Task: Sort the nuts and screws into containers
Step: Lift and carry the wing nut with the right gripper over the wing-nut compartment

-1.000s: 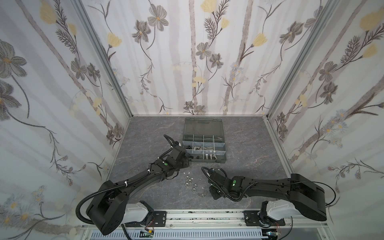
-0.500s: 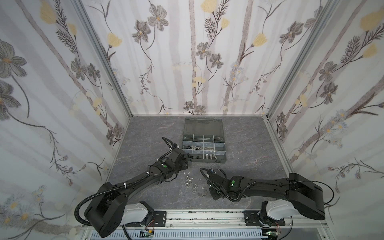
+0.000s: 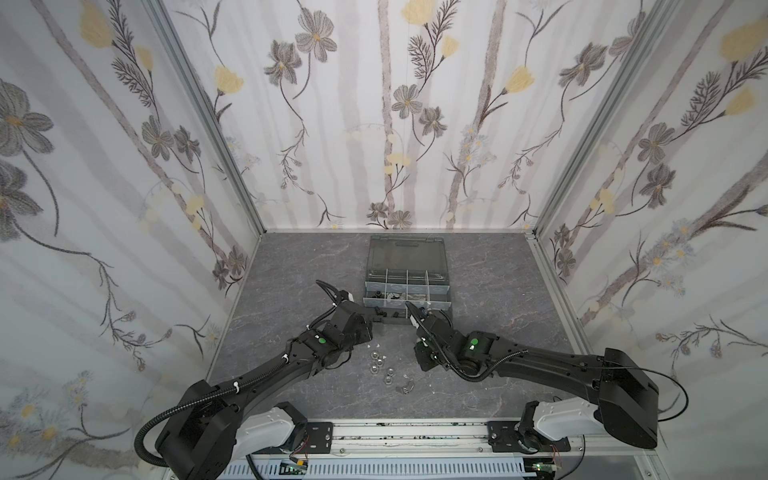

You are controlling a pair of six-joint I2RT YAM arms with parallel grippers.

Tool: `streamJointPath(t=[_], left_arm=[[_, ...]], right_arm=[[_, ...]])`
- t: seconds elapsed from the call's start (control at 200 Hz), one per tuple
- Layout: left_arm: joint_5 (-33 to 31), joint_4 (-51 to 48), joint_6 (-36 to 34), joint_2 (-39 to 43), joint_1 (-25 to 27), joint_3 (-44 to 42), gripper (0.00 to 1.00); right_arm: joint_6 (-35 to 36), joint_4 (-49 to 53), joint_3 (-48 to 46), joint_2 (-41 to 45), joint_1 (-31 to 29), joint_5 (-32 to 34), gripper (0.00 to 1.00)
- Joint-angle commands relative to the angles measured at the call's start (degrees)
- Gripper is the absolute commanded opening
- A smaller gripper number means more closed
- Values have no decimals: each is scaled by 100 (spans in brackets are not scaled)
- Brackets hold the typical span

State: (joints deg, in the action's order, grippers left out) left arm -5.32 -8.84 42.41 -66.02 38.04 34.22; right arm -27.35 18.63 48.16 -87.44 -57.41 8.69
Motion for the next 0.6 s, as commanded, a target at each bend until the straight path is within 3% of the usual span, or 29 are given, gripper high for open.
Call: streamJointPath(t=[0.0, 0.595], left_arm=[[-83, 67, 221, 134, 4, -76, 46], [-87, 67, 557, 801, 72, -512, 46]], right_arm=[[572, -246, 321, -103, 338, -66, 17], [1376, -305, 2271, -1691, 1203, -437, 17]])
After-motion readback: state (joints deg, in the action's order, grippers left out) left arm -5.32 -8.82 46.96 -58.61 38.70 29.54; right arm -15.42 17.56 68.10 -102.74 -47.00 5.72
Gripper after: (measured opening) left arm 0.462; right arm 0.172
